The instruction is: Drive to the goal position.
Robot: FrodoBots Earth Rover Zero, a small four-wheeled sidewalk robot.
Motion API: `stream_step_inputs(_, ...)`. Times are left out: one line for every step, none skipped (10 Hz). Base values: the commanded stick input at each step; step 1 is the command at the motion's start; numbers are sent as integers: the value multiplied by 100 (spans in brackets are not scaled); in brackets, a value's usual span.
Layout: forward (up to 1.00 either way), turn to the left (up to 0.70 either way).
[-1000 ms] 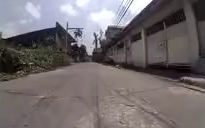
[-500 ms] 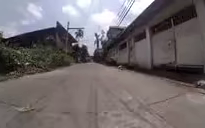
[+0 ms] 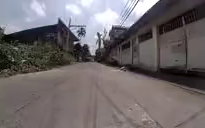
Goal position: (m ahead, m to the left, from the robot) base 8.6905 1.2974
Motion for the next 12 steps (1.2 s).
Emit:
stream_step_inputs(98, 0)
stream_step_inputs(98, 0)
stream_step_inputs(98, 0)
stream_step_inputs(98, -9)
stream_step_inputs(98, -19)
stream_step_inputs(98, -32)
stream_step_inputs(98, -27)
stream_step_inputs(98, -8)
stream_step_inputs(98, 0)
stream_step_inputs(98, 0)
stream_step_inputs(98, 0)
stream_step_inputs(98, 0)
